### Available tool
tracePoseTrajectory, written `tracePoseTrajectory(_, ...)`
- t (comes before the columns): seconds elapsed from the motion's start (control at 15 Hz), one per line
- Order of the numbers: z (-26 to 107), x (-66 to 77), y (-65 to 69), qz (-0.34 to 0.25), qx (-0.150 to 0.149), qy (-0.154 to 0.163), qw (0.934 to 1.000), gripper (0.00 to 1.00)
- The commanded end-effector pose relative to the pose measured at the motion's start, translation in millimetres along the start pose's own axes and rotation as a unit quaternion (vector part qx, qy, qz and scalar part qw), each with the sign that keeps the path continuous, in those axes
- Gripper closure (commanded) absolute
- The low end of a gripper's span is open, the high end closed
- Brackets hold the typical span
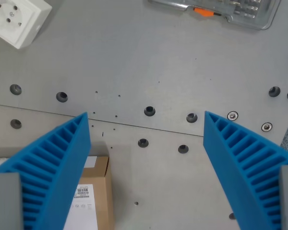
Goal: Move above the white socket
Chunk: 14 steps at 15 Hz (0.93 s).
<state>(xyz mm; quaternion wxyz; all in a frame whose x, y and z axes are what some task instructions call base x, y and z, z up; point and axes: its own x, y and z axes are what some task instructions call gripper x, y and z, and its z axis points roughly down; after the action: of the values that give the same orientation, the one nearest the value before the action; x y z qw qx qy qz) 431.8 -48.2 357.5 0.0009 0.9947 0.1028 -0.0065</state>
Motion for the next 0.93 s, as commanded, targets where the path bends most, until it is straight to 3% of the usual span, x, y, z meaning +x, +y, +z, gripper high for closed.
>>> tracePoseTrajectory(0.07,-2.8,-0.3,0.0,0.0,-0.001,0.003,1.0,0.0)
tracePoseTrajectory(0.53,-0.5,0.4,-2.0,-0.02,-0.001,0.005,0.9998,0.0)
tracePoseTrajectory(0.93,9.4,2.5,-9.6,-0.066,-0.002,0.017,0.9977,0.0)
